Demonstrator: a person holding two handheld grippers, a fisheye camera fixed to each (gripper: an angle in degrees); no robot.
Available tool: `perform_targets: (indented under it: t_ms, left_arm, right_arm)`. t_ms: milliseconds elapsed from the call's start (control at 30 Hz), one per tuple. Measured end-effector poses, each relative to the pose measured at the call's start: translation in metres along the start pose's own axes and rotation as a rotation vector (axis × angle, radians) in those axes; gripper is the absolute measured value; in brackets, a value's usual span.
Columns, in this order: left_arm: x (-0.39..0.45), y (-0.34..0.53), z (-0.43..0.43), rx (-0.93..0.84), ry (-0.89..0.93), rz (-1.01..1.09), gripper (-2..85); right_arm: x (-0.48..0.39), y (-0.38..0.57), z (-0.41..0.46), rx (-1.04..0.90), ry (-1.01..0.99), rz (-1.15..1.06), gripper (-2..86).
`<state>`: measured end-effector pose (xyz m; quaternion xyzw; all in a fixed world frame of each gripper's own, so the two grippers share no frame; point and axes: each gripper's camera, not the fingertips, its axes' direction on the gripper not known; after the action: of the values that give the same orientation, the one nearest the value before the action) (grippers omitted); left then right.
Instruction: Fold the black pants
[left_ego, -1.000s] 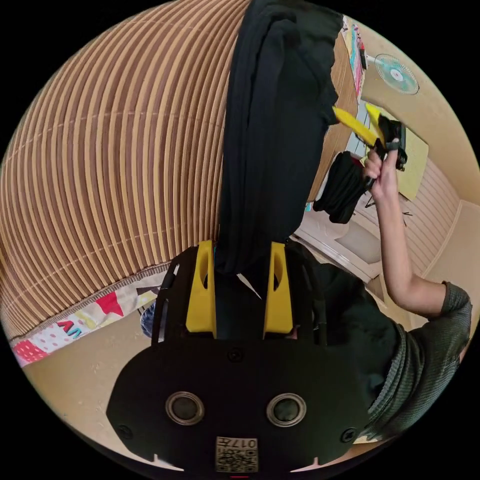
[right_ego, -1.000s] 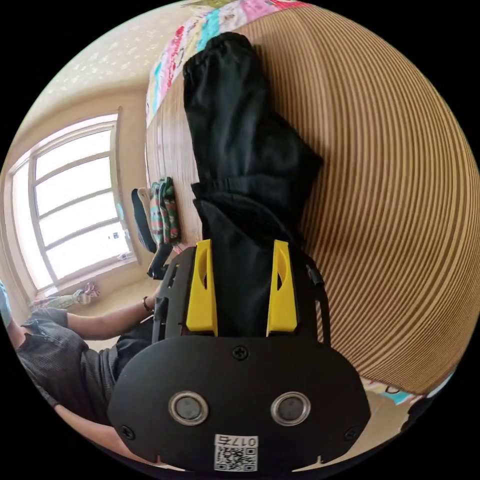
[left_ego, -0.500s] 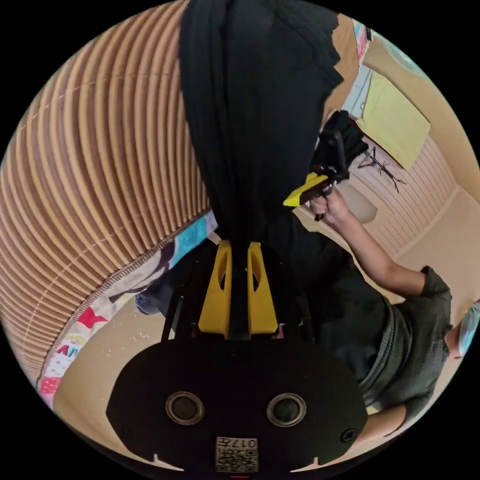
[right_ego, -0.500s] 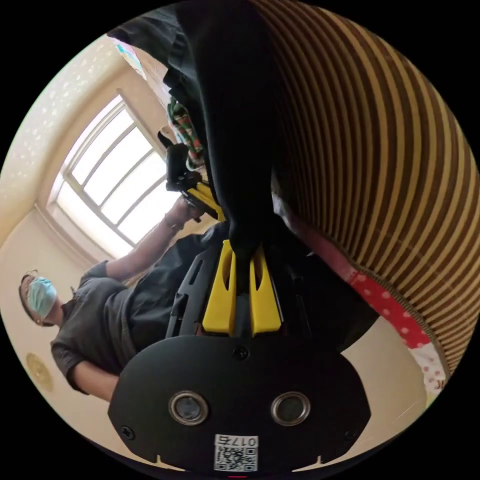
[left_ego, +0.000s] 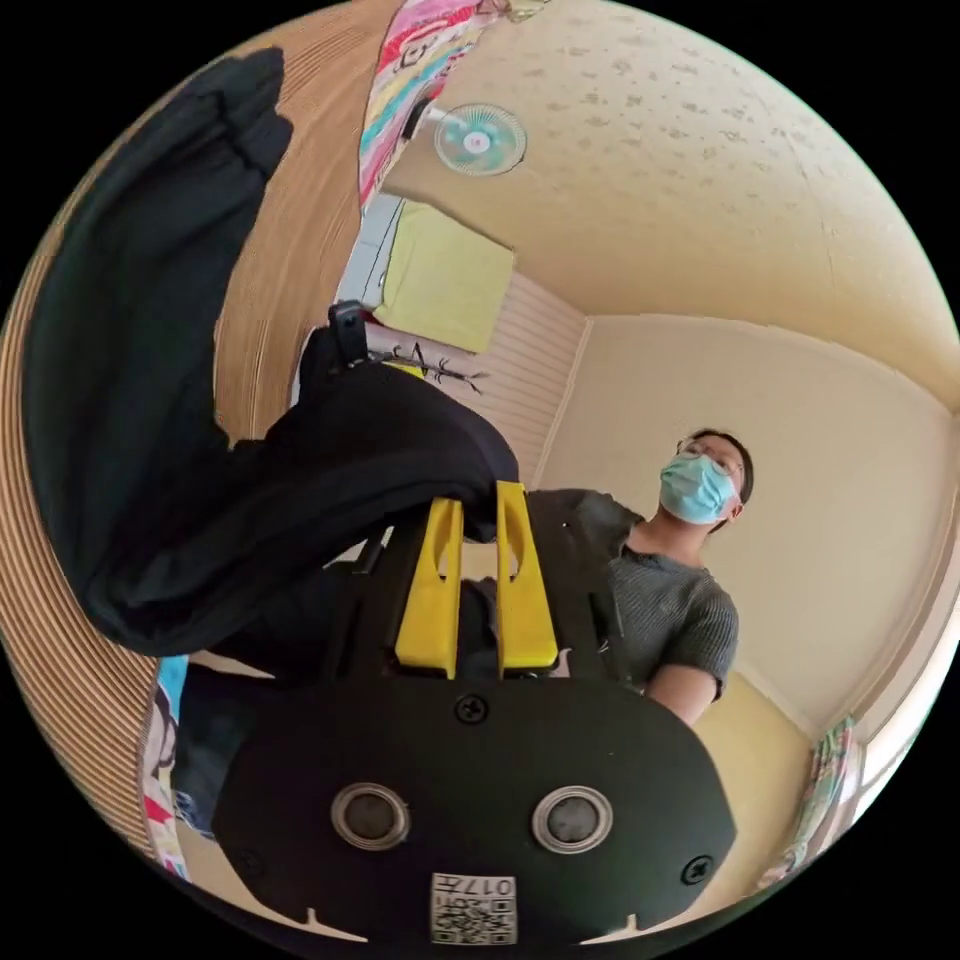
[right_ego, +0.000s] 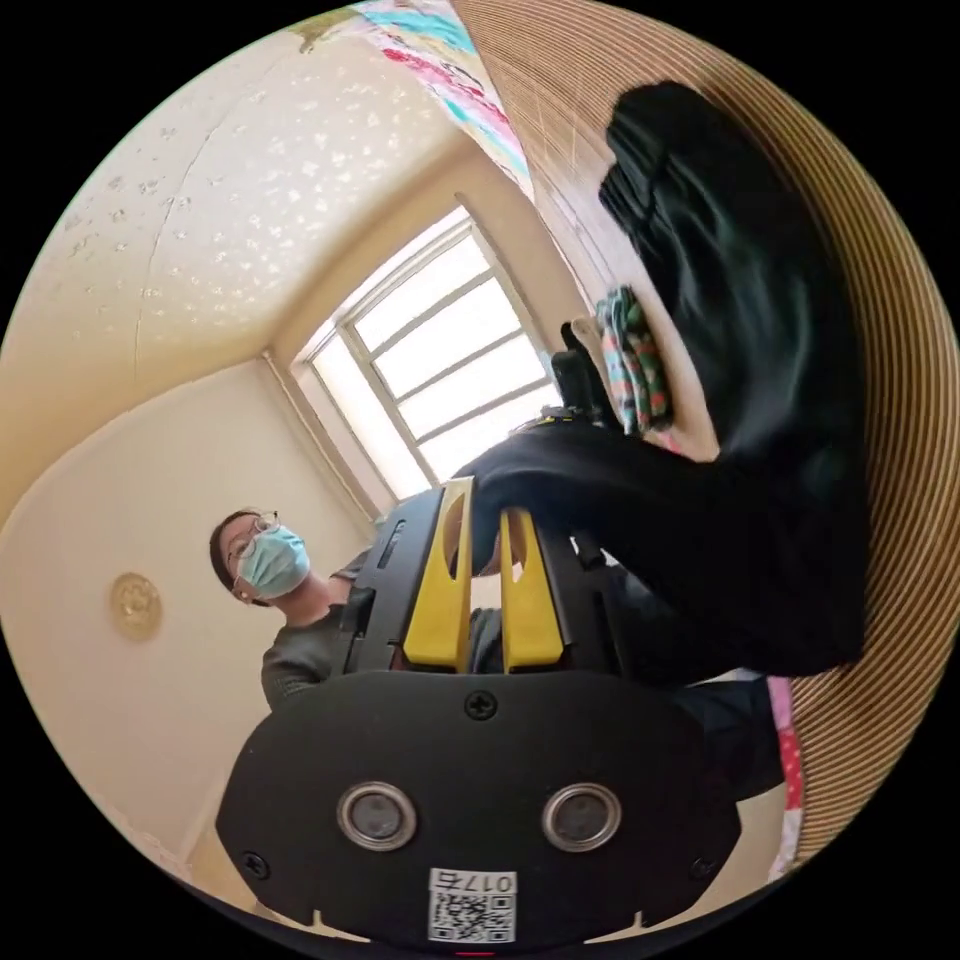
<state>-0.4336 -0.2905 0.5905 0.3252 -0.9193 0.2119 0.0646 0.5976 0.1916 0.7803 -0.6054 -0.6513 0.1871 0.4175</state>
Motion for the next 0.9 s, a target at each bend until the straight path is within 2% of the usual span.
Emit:
perform_targets:
  t_ms: [33, 100, 133, 200, 233, 300, 333, 400, 467, 500, 600, 700, 767, 800, 867, 900]
  left_arm:
    - [-0.001, -0.01, -0.014, 0.073, -0.013, 0.002, 8.2]
    - [0.01, -0.038, -0.064, 0.339, -0.109, 0.081, 17.2]
    - [0.014, -0.043, -0.073, 0.381, -0.147, 0.096, 17.7]
    - [0.029, -0.059, -0.091, 0.48, -0.322, 0.126, 19.2]
    - [0.032, -0.062, -0.091, 0.491, -0.369, 0.125, 19.4]
    - [0.033, -0.074, -0.081, 0.466, -0.576, 0.074, 19.7]
    - [0.03, -0.076, -0.076, 0.449, -0.632, 0.057, 19.7]
    - [0.01, -0.08, -0.053, 0.366, -0.869, -0.026, 20.4]
    - [-0.015, -0.08, -0.037, 0.3, -0.966, -0.071, 20.7]
    - [-0.032, -0.079, -0.028, 0.26, -0.997, -0.093, 20.6]
    - [-0.077, -0.075, -0.006, 0.152, -1.022, -0.146, 18.1]
    - [-0.096, -0.062, 0.004, 0.157, -1.046, -0.167, 13.5]
    - [-0.117, -0.058, 0.006, 0.095, -0.931, -0.235, 11.4]
    - [-0.13, -0.054, 0.01, 0.025, -0.844, -0.262, 11.1]
    - [-0.14, -0.046, 0.025, -0.086, -0.772, -0.274, 10.8]
    - [-0.141, -0.04, 0.037, -0.16, -0.789, -0.279, 10.7]
  right_arm:
    - [-0.013, -0.027, -0.011, 0.061, 0.097, -0.023, 3.8]
    - [-0.032, -0.058, -0.029, 0.192, 0.28, 0.004, 7.2]
    - [-0.047, -0.071, -0.036, 0.27, 0.398, 0.008, 9.4]
    - [-0.073, -0.077, -0.04, 0.388, 0.478, -0.048, 11.8]
    - [-0.089, -0.077, -0.036, 0.427, 0.499, -0.106, 13.2]
    - [-0.102, -0.076, -0.024, 0.426, 0.547, -0.155, 16.3]
    - [-0.104, -0.072, -0.014, 0.41, 0.603, -0.159, 17.1]
    - [-0.097, -0.062, 0.001, 0.397, 0.74, -0.142, 18.2]
    - [-0.074, -0.046, 0.021, 0.382, 0.895, -0.099, 19.6]
    - [-0.066, -0.042, 0.026, 0.372, 0.911, -0.09, 20.0]
    - [-0.022, -0.029, 0.054, 0.286, 0.94, -0.034, 21.0]
    - [0.009, -0.015, 0.094, 0.254, 0.912, -0.042, 18.3]
    - [0.031, -0.006, 0.113, 0.293, 0.77, 0.071, 15.5]
    - [0.04, -0.005, 0.117, 0.268, 0.707, 0.115, 14.9]
    - [0.066, 0.009, 0.14, 0.144, 0.451, 0.187, 12.7]
    - [0.068, 0.015, 0.146, 0.123, 0.424, 0.189, 12.2]
